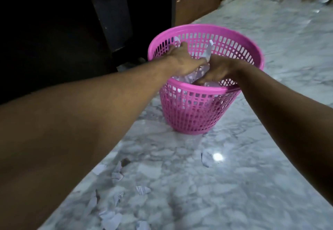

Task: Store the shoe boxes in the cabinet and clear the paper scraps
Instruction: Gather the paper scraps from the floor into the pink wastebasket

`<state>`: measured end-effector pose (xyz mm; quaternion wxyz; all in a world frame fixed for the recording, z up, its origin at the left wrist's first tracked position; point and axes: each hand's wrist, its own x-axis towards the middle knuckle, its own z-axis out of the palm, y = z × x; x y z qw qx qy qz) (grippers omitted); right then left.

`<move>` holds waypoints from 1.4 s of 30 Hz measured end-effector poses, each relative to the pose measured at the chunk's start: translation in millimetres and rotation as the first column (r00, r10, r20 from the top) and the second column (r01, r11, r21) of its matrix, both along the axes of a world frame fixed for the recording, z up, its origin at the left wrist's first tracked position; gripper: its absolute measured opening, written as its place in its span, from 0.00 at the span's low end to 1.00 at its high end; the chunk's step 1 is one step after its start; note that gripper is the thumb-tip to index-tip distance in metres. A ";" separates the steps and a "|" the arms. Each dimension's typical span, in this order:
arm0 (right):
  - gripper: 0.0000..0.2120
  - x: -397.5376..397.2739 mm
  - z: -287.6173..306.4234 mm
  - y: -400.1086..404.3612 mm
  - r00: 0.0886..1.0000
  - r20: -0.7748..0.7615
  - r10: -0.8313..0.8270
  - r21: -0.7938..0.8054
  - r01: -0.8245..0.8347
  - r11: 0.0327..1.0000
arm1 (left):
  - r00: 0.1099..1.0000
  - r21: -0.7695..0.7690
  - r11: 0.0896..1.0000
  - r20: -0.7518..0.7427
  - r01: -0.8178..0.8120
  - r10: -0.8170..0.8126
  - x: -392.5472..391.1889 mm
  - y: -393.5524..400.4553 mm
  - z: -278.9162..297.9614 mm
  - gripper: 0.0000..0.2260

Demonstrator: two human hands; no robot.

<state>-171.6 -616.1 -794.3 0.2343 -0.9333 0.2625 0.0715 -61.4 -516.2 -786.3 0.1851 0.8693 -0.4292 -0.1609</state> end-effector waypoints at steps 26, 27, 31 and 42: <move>0.33 -164.8 -243.3 156.4 0.913 0.121 -0.390 0.056 0.386 0.921 | 0.876 -0.288 0.846 0.046 -0.449 0.481 -145.3 354.0 -230.5 0.24; 0.33 -165.9 -254.5 160.4 0.913 0.090 -0.399 0.064 0.395 0.917 | 0.841 -0.229 0.831 0.079 -0.507 0.535 -158.5 380.2 -244.9 0.28; 0.36 -149.6 -278.1 214.7 0.969 0.090 -0.229 0.094 0.220 0.971 | 0.776 -0.102 0.774 0.021 -0.625 0.630 -198.8 458.6 -286.8 0.39; 0.42 -82.0 -300.5 379.9 0.811 0.206 0.547 -0.088 -0.542 0.836 | 0.816 -0.282 0.774 -0.064 -0.567 0.575 -144.3 446.3 -290.2 0.32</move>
